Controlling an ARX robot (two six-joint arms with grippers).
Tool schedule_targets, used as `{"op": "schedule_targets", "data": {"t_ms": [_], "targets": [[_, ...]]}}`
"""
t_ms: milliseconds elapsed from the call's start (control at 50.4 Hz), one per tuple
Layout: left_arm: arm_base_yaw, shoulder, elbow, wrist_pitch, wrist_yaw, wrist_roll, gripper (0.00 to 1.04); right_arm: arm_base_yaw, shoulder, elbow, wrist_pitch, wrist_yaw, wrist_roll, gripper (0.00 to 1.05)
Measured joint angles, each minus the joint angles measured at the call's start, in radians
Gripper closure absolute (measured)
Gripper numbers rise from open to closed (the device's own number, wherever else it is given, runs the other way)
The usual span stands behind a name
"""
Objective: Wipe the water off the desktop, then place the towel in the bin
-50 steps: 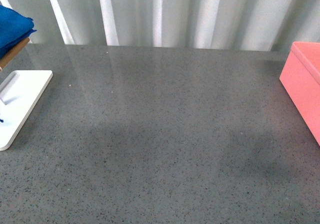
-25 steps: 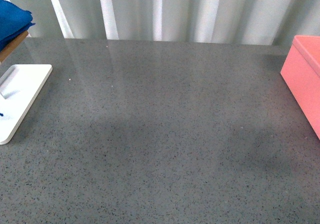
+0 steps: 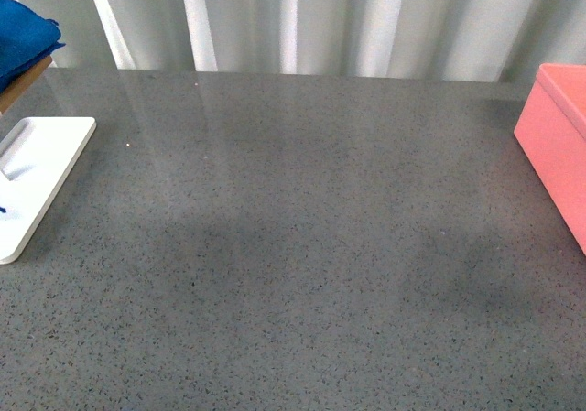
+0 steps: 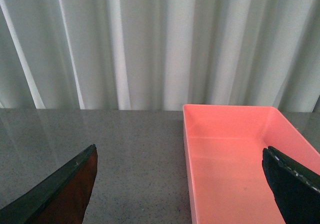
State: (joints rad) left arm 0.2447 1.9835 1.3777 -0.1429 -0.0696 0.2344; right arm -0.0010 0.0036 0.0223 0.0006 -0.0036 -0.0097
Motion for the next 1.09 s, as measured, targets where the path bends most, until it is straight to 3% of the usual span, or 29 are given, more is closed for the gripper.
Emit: {"op": "schedule_targets", "data": {"t_ms": [59, 178, 456, 595, 912, 1091], "targets": [[0.000, 0.002, -0.002, 0.000, -0.001, 0.001, 0.07, 0.000, 0.000, 0.000, 0.000, 0.000, 0.000, 0.07], [0.000, 0.006, -0.002, 0.000, -0.002, 0.005, 0.22, 0.000, 0.000, 0.000, 0.000, 0.000, 0.000, 0.07], [-0.006, 0.007, -0.002, 0.000, -0.007, 0.015, 0.79, 0.000, 0.000, 0.000, 0.000, 0.000, 0.000, 0.07], [-0.007, 0.003, -0.002, -0.003, -0.007, 0.016, 0.99, 0.000, 0.000, 0.000, 0.000, 0.000, 0.000, 0.07], [0.009, -0.096, 0.032, -0.042, 0.022, 0.039, 1.01, 0.000, 0.000, 0.000, 0.000, 0.000, 0.000, 0.07], [-0.001, -0.175, 0.118, -0.077, 0.109, 0.016, 1.01, 0.000, 0.000, 0.000, 0.000, 0.000, 0.000, 0.07]]}}
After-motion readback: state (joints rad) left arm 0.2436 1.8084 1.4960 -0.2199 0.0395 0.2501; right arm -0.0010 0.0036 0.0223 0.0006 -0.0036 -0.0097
